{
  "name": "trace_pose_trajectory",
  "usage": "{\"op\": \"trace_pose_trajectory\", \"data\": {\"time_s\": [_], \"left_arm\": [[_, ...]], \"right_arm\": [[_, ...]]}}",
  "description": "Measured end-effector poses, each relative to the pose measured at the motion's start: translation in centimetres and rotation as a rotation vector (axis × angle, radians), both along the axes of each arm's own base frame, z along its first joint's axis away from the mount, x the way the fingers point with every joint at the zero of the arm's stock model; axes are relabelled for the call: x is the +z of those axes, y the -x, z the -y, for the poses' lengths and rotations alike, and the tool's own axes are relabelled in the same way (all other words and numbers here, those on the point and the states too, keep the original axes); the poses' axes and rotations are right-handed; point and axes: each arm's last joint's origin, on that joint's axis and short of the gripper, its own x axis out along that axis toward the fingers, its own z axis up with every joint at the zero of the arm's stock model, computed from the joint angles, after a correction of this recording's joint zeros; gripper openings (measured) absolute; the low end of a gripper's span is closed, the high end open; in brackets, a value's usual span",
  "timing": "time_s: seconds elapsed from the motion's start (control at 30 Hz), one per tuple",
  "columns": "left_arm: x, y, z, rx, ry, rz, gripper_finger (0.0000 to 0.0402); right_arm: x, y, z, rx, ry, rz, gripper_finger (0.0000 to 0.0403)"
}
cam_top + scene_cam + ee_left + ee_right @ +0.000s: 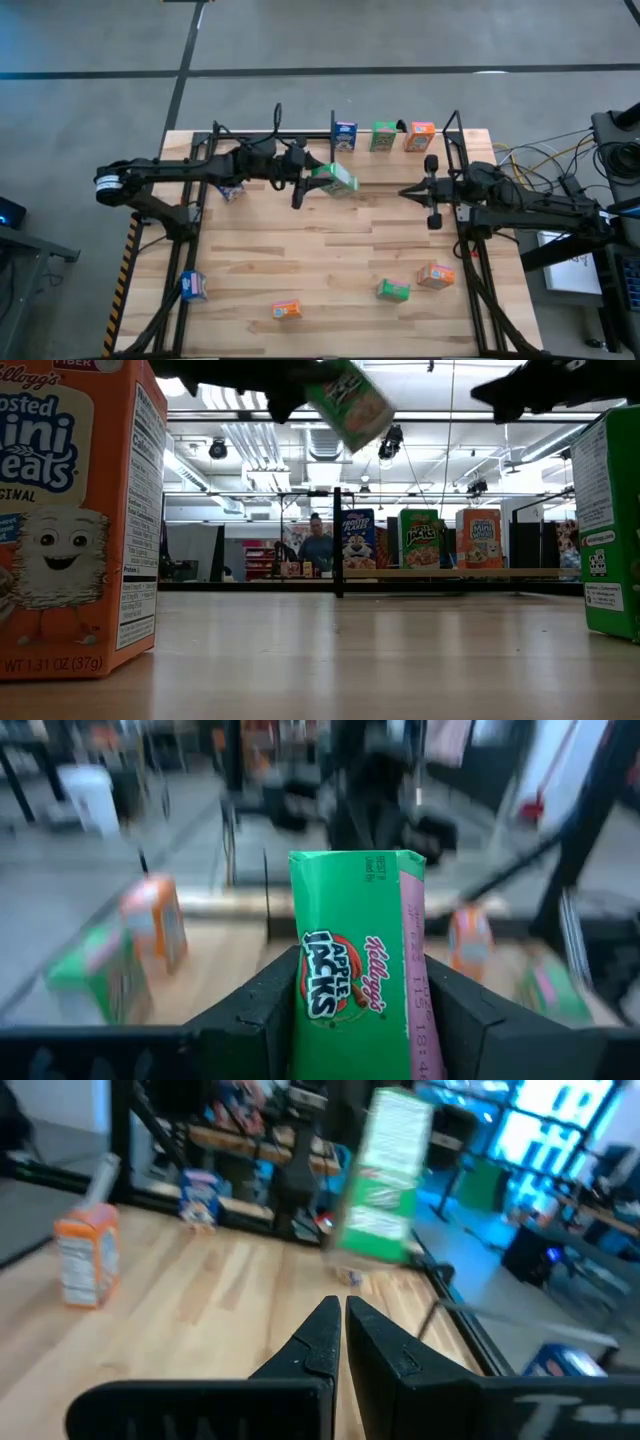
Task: Stack cereal on shelf
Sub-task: Put the top green cereal box on the shelf aligned with the other green cereal box on the shelf
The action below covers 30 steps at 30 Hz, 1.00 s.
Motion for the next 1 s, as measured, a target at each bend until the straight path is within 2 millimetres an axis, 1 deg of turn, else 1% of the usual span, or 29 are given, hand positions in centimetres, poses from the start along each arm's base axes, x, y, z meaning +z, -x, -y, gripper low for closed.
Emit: {"op": "trace_pose_trajectory", "data": {"time_s": [0.07, 0.2, 0.27, 0.4, 0.6, 0.73, 0.9, 1.0], "left_arm": [[0.1, -0.5, -0.1, 0.001, -0.003, 0.05, 0.0139], [-0.7, -1.9, -0.5, 0.002, -0.013, 0.109, 0.0139], [-0.7, -2.9, -0.7, 0.001, -0.017, 0.122, 0.0139], [-0.6, -5.2, -1.3, 0.002, -0.018, 0.122, 0.0139], [-0.7, -9.0, -2.3, 0.001, -0.033, 0.021, 0.0139], [-1.6, -11.4, -3.0, 0.012, -0.037, -0.071, 0.0139], [-2.3, -13.4, -3.9, 0.133, -0.096, -0.183, 0.0139], [-2.9, -14.3, -4.3, 0.16, -0.137, -0.239, 0.0139]], "right_arm": [[0.4, 0.8, -0.3, 0.029, 0.01, 0.042, 0.0012], [0.7, 1.6, -0.7, 0.113, 0.027, 0.086, 0.0012], [0.7, 1.9, -0.9, 0.154, 0.036, 0.103, 0.0012], [0.6, 2.3, -1.0, 0.173, 0.052, 0.119, 0.0012], [0.5, 2.5, -1.1, 0.186, 0.057, 0.125, 0.0012], [0.5, 2.6, -1.2, 0.202, 0.058, 0.128, 0.0012], [0.4, 2.7, -1.2, 0.203, 0.059, 0.122, 0.0012], [0.4, 2.8, -1.2, 0.203, 0.061, 0.126, 0.0012]]}}
